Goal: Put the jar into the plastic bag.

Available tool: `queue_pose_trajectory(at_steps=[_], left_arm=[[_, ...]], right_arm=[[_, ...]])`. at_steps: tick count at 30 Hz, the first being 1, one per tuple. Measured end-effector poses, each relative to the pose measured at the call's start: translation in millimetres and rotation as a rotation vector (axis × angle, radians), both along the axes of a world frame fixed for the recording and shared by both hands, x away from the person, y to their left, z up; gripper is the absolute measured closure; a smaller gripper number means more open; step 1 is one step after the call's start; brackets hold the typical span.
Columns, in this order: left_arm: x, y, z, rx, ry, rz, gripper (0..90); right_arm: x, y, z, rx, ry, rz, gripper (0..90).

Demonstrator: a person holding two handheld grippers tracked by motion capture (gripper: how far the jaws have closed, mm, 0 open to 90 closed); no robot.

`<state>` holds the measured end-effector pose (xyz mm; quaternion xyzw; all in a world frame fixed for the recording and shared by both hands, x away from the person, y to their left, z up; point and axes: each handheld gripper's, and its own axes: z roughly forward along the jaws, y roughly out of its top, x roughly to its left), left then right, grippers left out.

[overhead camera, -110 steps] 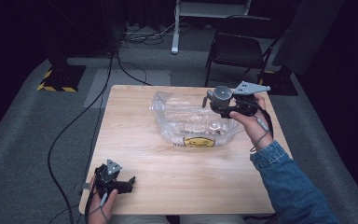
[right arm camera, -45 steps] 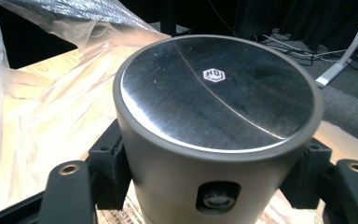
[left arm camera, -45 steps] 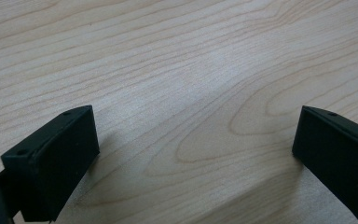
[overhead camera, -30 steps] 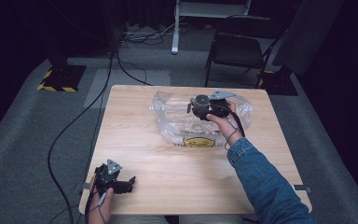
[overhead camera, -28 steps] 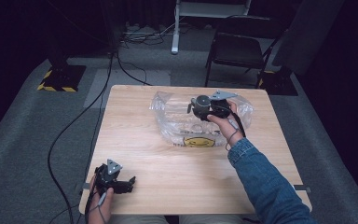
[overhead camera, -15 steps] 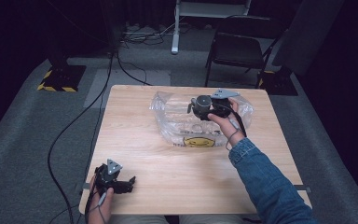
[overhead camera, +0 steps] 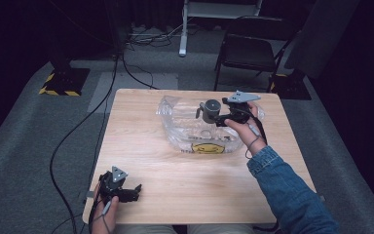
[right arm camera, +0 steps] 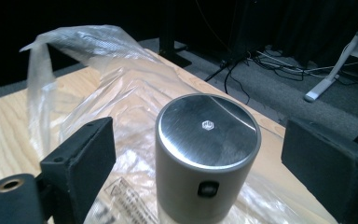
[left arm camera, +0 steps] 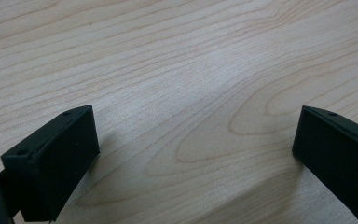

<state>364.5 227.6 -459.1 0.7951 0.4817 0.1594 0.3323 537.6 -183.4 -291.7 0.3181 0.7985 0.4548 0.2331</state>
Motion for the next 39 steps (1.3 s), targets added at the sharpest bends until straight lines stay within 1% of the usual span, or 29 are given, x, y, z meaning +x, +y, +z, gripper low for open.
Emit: queue_pose_trajectory(at_steps=[3,10,14,18,22,26,33,37,39], left_arm=[[0.0,0.0,0.0,0.0,0.0,0.0,0.2],[0.0,0.0,0.0,0.0,0.0,0.0,0.1],[0.0,0.0,0.0,0.0,0.0,0.0,0.1],[0.0,0.1,0.1,0.003,0.001,-0.002,0.1],[-0.1,0.0,0.1,0.003,0.002,-0.001,0.1],[-0.1,0.0,0.1,0.003,0.001,-0.001,0.1],[-0.1,0.0,0.1,0.003,0.002,-0.001,0.1],[-0.1,0.0,0.1,0.003,0.001,-0.001,0.1],[-0.1,0.0,0.1,0.003,0.001,-0.001,0.1]], right_arm=[[-6.9,-3.0,6.7,-0.015,-0.005,0.006,10.2],[-23.3,-12.9,20.9,-0.01,-0.019,0.018,10.2],[-31.0,-17.4,26.0,-0.005,-0.016,0.025,10.2],[-38.0,-21.7,29.8,0.01,-0.007,0.04,10.2],[-44.4,-26.9,33.1,0.006,-0.011,0.042,10.2],[-50.0,-32.6,35.7,0.017,-0.004,0.05,10.2],[-60.1,-42.9,40.5,0.019,-0.01,0.049,10.2],[-64.2,-48.8,41.8,0.012,-0.009,0.045,10.2],[-66.1,-51.6,41.8,0.016,-0.005,0.043,10.2]])
